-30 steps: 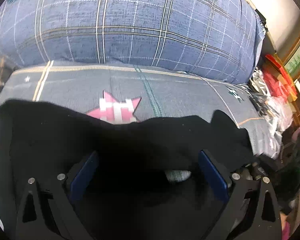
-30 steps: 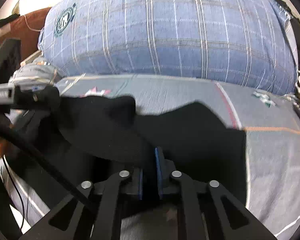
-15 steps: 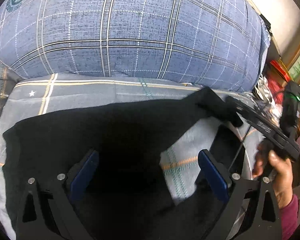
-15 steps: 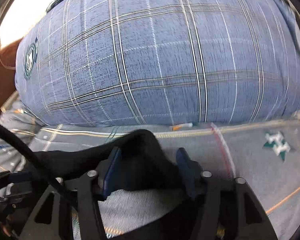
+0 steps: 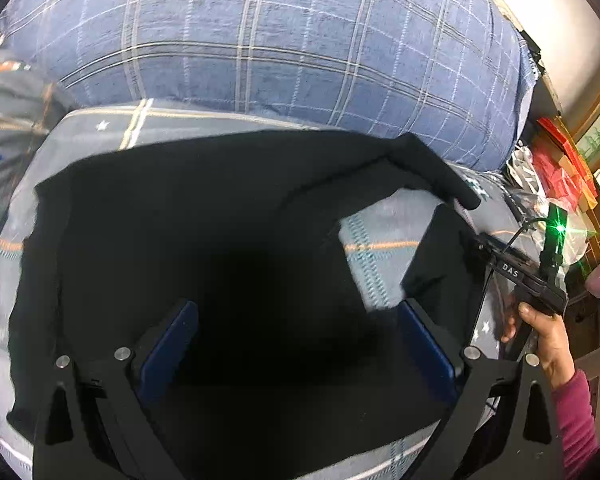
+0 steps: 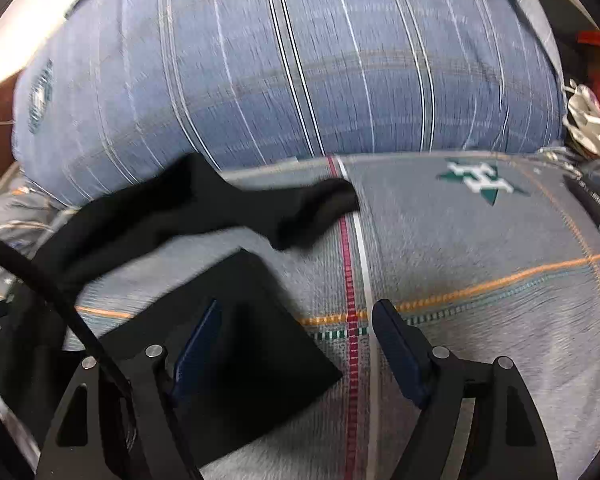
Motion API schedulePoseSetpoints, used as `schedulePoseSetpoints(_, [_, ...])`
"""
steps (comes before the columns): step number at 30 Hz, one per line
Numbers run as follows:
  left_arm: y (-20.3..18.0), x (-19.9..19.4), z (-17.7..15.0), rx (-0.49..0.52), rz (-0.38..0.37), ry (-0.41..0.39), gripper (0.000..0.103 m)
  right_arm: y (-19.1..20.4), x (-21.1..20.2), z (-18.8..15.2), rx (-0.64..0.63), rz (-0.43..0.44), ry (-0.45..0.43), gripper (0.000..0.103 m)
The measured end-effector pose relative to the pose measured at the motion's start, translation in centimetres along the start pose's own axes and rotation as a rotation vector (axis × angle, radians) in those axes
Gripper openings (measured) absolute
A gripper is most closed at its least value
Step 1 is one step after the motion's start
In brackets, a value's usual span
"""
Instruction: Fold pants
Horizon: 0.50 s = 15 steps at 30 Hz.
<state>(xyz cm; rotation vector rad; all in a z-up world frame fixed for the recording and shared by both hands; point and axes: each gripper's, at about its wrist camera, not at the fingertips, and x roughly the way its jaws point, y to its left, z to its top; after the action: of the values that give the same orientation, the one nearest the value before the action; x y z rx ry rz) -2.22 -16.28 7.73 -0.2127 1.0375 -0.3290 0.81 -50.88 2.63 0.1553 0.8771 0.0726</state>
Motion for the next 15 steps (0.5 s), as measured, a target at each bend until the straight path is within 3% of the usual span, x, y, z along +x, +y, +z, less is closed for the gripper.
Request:
schedulePoseSetpoints(1, [0.4, -0.3, -0.3, -0.008, 0.007, -0.002, 0.099, 0.7, -0.2, -0.1, -0.046, -0.005, -0.015, 0.068])
schedulePoseSetpoints(2, [0.9, -0.6, -0.5, -0.015, 0.013, -0.003, 0.099, 1.2, -0.3, -0.2, -0.081, 0.026, -0.003, 0.018])
schedulePoseSetpoints(3, [1.3, -0.8, -0.7, -0.021, 0.02, -0.004, 0.099, 1.5, -0.8, -0.1, -0.078, 0.039, 0.001, 0.007])
schedulePoseSetpoints(10, [4.8, -4.3, -2.4, -0.036, 0.087, -0.064, 0.099, 0.5, -8.6, -1.7, -0.077, -0.075, -0.073, 0.007])
schedulePoseSetpoints(12, [5.9, -5.0, -3.0, -0.049, 0.103, -0.07, 0.099, -0.5, -10.1, -3.0, -0.07, -0.136, -0.063, 0.007])
schedulePoseSetpoints(13, [6.7, -5.3, -3.4, -0.067, 0.11, -0.072, 0.099, -0.9, -10.8, -3.9, -0.061, -0.228, -0.025, 0.007])
schedulePoseSetpoints(15, [7.9, -5.8, -4.0, -0.097, 0.117, -0.074, 0.099, -1.9, -11.9, -5.3, -0.03, -0.259, 0.011, 0.007])
